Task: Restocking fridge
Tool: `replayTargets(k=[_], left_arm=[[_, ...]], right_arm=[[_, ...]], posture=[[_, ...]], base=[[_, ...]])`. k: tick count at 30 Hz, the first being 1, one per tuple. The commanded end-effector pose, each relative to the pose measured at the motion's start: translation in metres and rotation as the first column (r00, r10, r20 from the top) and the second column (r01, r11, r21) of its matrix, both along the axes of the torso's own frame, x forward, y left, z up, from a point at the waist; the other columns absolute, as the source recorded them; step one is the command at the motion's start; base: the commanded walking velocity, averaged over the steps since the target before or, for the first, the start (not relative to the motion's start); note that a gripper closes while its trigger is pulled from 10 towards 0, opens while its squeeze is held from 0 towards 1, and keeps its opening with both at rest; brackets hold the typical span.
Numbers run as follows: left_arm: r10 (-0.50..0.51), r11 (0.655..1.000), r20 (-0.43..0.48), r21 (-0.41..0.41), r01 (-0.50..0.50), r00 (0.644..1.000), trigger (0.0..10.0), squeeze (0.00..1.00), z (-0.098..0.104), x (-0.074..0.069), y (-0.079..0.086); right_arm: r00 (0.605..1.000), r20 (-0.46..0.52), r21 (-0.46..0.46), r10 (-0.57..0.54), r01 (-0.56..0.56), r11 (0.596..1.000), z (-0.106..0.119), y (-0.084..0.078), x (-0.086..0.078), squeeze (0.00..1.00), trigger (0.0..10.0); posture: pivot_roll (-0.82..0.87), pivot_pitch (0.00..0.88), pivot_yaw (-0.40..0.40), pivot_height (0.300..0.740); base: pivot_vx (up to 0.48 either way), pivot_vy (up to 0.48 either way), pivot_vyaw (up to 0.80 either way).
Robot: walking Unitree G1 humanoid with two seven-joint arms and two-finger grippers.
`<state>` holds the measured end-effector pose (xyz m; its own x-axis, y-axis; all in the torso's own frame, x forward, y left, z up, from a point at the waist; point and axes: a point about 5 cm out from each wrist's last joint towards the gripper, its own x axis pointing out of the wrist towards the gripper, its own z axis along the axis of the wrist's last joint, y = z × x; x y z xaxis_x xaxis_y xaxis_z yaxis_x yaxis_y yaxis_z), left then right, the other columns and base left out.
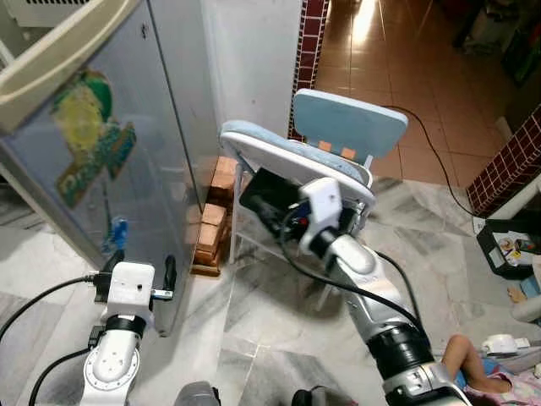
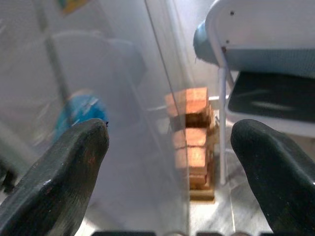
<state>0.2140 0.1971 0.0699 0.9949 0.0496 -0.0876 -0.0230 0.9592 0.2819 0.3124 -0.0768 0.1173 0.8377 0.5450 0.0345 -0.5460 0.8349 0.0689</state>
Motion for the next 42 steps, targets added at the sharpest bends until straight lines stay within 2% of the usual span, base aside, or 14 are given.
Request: replayTargets(k=[1,6,9,11,13,22,23,25,28,29,33,34,37,42], left_arm=[[0.004,1.0,0.006,0.01,-0.005,1.0,10.0,0.0,0.004,0.002,0.006],[0.06,0.998,0.023,-0.009,-0.06,0.998,10.0,0.0,0.007,0.006,0.015],[0.101,0.994,0.011,-0.032,-0.101,0.995,10.0,0.0,0.006,0.004,0.025],[0.118,0.992,-0.004,-0.049,-0.118,0.993,10.0,0.0,0.003,0.002,0.03],[0.119,0.992,-0.004,-0.044,-0.119,0.993,10.0,0.0,0.002,0.001,0.031],[0.119,0.992,-0.002,-0.041,-0.119,0.993,10.0,0.0,0.002,0.001,0.032],[0.119,0.992,0.0,-0.04,-0.119,0.993,10.0,0.0,0.002,0.001,0.032],[0.088,0.995,0.033,-0.058,-0.086,0.996,10.0,0.0,0.008,0.012,0.028],[0.092,0.993,0.053,-0.075,-0.088,0.994,10.0,0.0,0.013,0.018,0.028],[0.087,0.994,0.062,-0.076,-0.082,0.994,10.0,0.0,0.014,0.019,0.027],[0.074,0.995,0.062,-0.076,-0.069,0.995,10.0,0.0,0.015,0.02,0.026],[0.068,0.995,0.067,-0.074,-0.063,0.995,10.0,0.0,0.016,0.02,0.025],[0.065,0.995,0.067,-0.077,-0.06,0.996,10.0,0.0,0.016,0.021,0.025],[0.067,0.994,0.064,-0.086,-0.061,0.996,10.0,0.0,0.015,0.022,0.024]], right_arm=[[0.997,0.05,-0.048,-0.061,0.064,0.997,0.001,-0.009,-0.003,0.0,10.0],[0.993,0.051,-0.11,-0.103,0.108,0.988,-0.013,-0.021,-0.01,0.0,10.0],[0.983,0.045,-0.147,-0.179,0.184,0.972,-0.024,-0.033,-0.013,0.0,10.0],[0.974,0.032,-0.151,-0.222,0.225,0.963,-0.03,-0.043,-0.014,0.0,10.0],[0.977,0.015,-0.124,-0.211,0.211,0.97,-0.032,-0.045,-0.017,0.0,10.0],[0.975,0.016,-0.128,-0.222,0.223,0.967,-0.033,-0.048,-0.017,0.0,10.0],[0.97,0.022,-0.136,-0.243,0.243,0.96,-0.034,-0.05,-0.016,0.0,10.0],[0.928,0.036,-0.143,-0.37,0.371,0.917,-0.028,-0.068,-0.004,0.0,10.0],[0.917,0.015,-0.132,-0.397,0.396,0.909,-0.029,-0.074,-0.001,0.0,10.0],[0.907,-0.027,-0.128,-0.421,0.415,0.901,-0.033,-0.077,-0.002,0.0,10.0],[0.891,-0.022,-0.159,-0.453,0.444,0.882,-0.035,-0.081,-0.004,0.0,10.0],[0.889,-0.032,-0.133,-0.457,0.449,0.884,-0.035,-0.082,-0.006,0.0,10.0],[0.887,-0.018,-0.138,-0.46,0.454,0.88,-0.036,-0.083,-0.007,0.0,10.0],[0.886,-0.055,-0.117,-0.46,0.452,0.884,-0.037,-0.08,-0.007,0.0,10.0]], posture=[[0.07,0.117,0.002,0.74],[0.06,0.111,-0.003,0.74],[0.06,0.095,-0.009,0.74],[0.06,0.085,-0.011,0.74],[0.06,0.081,-0.011,0.74],[0.06,0.078,-0.013,0.74],[0.06,0.078,-0.013,0.74],[0.03,0.082,-0.01,0.74],[0.03,0.088,-0.01,0.74],[0.03,0.094,-0.011,0.74],[0.02,0.091,-0.013,0.74],[0.02,0.091,-0.013,0.74],[0.02,0.097,-0.006,0.74],[0.02,0.099,-0.005,0.74]], base=[[0.0,0.476,0.0],[0.0,0.469,0.0],[0.0,0.465,0.0],[0.0,0.465,0.0],[0.0,0.463,0.0],[0.0,0.465,0.0],[0.0,0.469,0.0],[0.0,0.476,0.0],[0.0,0.48,0.0],[0.0,0.48,0.0],[0.0,0.48,0.0],[0.0,0.48,0.0],[0.0,0.48,0.0],[0.0,0.48,0.0]])
